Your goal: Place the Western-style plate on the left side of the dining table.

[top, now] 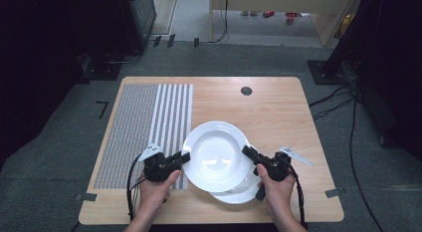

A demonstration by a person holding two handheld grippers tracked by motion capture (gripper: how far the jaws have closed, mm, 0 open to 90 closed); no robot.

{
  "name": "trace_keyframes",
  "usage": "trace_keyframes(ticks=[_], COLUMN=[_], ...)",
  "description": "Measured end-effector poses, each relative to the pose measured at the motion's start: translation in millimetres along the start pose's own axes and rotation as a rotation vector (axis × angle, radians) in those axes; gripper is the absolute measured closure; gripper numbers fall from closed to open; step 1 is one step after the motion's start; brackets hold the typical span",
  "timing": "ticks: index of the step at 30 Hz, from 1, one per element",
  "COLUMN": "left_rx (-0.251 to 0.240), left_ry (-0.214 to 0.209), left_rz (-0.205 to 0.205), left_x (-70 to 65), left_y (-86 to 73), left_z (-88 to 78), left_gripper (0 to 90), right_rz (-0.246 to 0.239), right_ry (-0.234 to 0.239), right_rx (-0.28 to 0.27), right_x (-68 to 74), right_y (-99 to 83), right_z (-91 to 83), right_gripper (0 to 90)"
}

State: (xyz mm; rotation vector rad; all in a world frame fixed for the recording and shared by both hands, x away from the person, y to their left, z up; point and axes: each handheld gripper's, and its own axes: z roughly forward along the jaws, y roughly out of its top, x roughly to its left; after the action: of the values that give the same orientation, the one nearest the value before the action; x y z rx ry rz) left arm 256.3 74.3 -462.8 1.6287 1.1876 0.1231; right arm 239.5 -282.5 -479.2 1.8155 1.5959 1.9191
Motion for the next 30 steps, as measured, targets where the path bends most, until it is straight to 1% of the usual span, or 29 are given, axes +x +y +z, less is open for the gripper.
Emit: trace_keyframes(ticks=[8, 11, 18, 26, 30], left_rx=[-0.014, -0.02, -0.025, -0.049, -0.058], left_ry=[0.028, 0.026, 0.032, 0.049, 0.067], left_rz=[0.0, -0.019, -0.041, -0.074, -0.078], left_x=[10.1, 15.5, 28.5, 45.4, 55.3], left_y=[7.9, 9.4, 11.5, 14.6, 16.5], left_z=[-9.4, -12.8, -21.0, -36.8, -45.2], left_gripper=[70.5, 70.7, 70.7, 71.3, 71.2], right_rz=[-0.027, -0.038, -0.049, -0.066, -0.076], right_ry=[0.003, 0.007, 0.016, 0.039, 0.051], right_rx=[0.009, 0.013, 0.021, 0.042, 0.054], right_x=[13.5, 18.0, 28.1, 40.4, 48.3], right_y=[0.9, 1.2, 3.4, 2.5, 0.3], right_z=[14.3, 19.9, 34.3, 56.9, 69.1], right_gripper=[80.0, 80.1, 80.5, 80.5, 80.5])
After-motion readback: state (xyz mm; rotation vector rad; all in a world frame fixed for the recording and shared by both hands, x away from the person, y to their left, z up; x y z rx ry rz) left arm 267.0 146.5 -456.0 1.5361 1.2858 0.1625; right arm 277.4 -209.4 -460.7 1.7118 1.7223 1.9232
